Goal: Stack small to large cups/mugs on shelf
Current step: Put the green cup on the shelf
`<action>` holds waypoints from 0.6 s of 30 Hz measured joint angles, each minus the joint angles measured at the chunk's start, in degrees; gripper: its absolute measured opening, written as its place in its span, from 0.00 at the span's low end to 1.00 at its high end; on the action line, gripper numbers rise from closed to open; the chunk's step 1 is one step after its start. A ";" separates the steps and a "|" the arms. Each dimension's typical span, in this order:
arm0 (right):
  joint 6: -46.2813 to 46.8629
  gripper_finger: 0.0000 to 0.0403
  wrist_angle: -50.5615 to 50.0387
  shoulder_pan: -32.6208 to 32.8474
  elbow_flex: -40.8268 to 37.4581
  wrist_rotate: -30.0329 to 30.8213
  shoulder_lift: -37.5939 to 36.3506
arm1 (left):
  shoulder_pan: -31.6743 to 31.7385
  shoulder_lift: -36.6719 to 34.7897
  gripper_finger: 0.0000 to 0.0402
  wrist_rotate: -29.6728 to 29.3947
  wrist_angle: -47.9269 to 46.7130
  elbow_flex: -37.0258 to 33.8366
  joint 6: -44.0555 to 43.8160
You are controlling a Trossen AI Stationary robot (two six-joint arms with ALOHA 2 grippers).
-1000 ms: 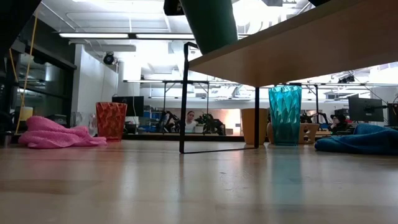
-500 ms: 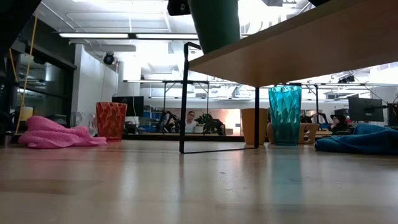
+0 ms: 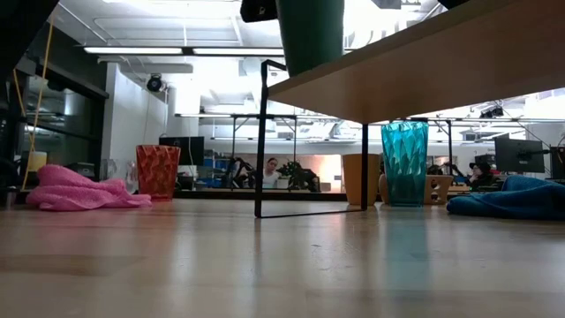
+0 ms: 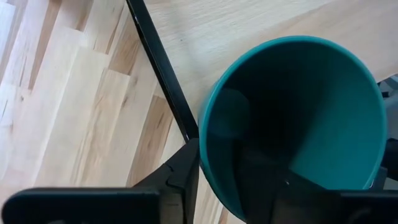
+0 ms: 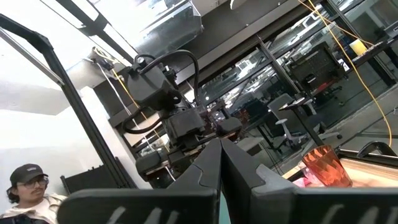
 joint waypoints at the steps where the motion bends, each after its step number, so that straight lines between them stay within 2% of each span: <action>1: 0.00 0.00 0.00 -0.01 0.00 -0.01 0.00 | 0.00 0.00 0.22 0.01 0.12 0.00 -0.01; 9: 0.02 0.00 0.00 -0.01 0.00 -0.01 0.00 | -0.01 0.00 0.28 0.01 0.93 0.00 -0.22; 18: 0.00 0.00 0.00 0.01 0.00 -0.01 0.00 | 0.00 0.00 0.39 0.60 0.64 0.51 -0.24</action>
